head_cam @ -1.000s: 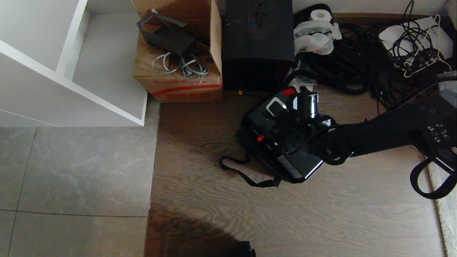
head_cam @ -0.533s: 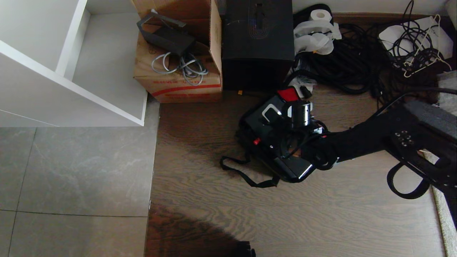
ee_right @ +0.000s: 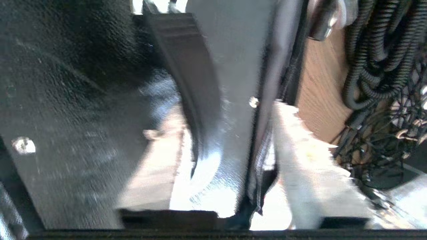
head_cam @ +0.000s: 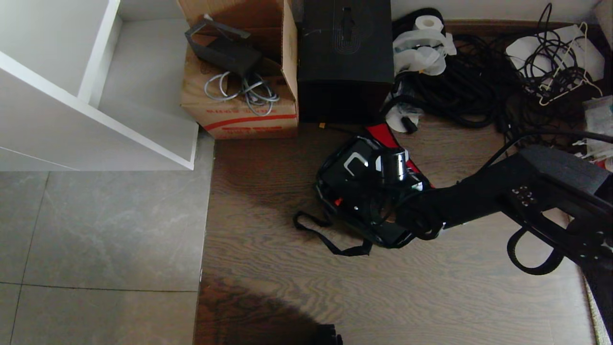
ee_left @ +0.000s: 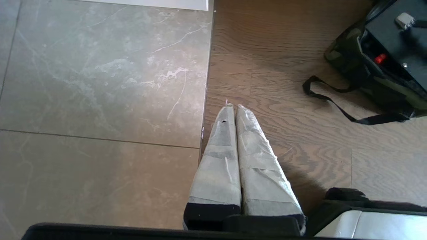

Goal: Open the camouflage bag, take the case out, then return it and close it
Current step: Place the black box back, then close the top of the storage box

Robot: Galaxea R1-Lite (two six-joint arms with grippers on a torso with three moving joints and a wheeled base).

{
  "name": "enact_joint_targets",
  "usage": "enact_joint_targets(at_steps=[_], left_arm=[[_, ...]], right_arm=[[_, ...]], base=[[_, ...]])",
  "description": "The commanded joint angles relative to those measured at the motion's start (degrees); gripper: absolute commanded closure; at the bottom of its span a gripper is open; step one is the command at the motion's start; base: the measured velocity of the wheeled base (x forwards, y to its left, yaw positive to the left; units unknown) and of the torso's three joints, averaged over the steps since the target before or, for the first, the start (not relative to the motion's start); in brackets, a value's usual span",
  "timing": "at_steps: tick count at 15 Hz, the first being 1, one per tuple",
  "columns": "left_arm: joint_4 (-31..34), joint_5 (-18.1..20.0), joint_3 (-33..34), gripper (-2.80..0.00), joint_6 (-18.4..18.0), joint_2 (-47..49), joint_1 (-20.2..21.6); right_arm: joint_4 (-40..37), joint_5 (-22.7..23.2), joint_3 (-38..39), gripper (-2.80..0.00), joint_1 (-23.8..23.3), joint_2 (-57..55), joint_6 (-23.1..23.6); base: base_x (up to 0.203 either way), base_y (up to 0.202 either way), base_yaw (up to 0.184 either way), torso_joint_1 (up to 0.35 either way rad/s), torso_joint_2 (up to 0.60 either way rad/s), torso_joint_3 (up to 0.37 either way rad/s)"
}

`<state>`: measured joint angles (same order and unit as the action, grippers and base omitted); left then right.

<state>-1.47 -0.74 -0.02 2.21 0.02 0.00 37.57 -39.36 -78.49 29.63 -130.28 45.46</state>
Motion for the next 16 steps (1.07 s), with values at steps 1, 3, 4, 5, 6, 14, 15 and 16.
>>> enact_joint_targets(at_steps=[1, 3, 4, 5, 6, 14, 15, 16], left_arm=[[0.0, 0.0, 0.6, 0.00, 0.1, 0.0, 0.0], [0.0, 0.0, 0.6, 0.00, 0.1, 0.0, 0.0], [0.0, 0.0, 0.6, 0.00, 0.1, 0.0, 0.0], [0.0, 0.0, 0.6, 0.00, 0.1, 0.0, 0.0], [0.0, 0.0, 0.6, 0.00, 0.1, 0.0, 0.0], [0.0, 0.0, 0.6, 0.00, 0.1, 0.0, 0.0], [0.0, 0.0, 0.6, 0.00, 0.1, 0.0, 0.0], [0.0, 0.0, 0.6, 0.00, 0.0, 0.0, 0.0]], right_arm=[[-0.5, 0.1, 3.8, -2.80, 1.3, 1.2, 0.2], [-0.1, 0.6, 9.0, -2.80, 2.9, 5.2, -0.2], [-0.2, 0.9, 10.8, -2.80, 3.7, 7.3, -0.4], [-0.6, 1.6, 13.0, -2.80, 4.1, 10.5, -0.5], [-1.0, 2.7, 15.7, -2.80, 4.4, 13.2, -0.7], [-14.8, 6.7, 22.3, 0.00, -9.9, 24.1, -7.4], [-16.7, 7.0, 22.5, 0.00, -10.9, 24.1, -8.5], [-17.2, 7.5, 22.4, 0.00, -11.2, 23.9, -9.0]], base=[[0.000, 0.000, 0.000, 0.000, 0.00, 0.000], [0.000, 0.000, 0.000, 0.000, 0.00, 0.000], [0.000, 0.000, 0.000, 0.000, 0.00, 0.000], [0.000, 0.000, 0.000, 0.000, 0.00, 0.000], [0.000, 0.000, 0.000, 0.000, 0.00, 0.000], [0.000, 0.000, 0.000, 0.000, 0.00, 0.000], [0.000, 0.000, 0.000, 0.000, 0.00, 0.000], [0.000, 0.000, 0.000, 0.000, 0.00, 0.000]])
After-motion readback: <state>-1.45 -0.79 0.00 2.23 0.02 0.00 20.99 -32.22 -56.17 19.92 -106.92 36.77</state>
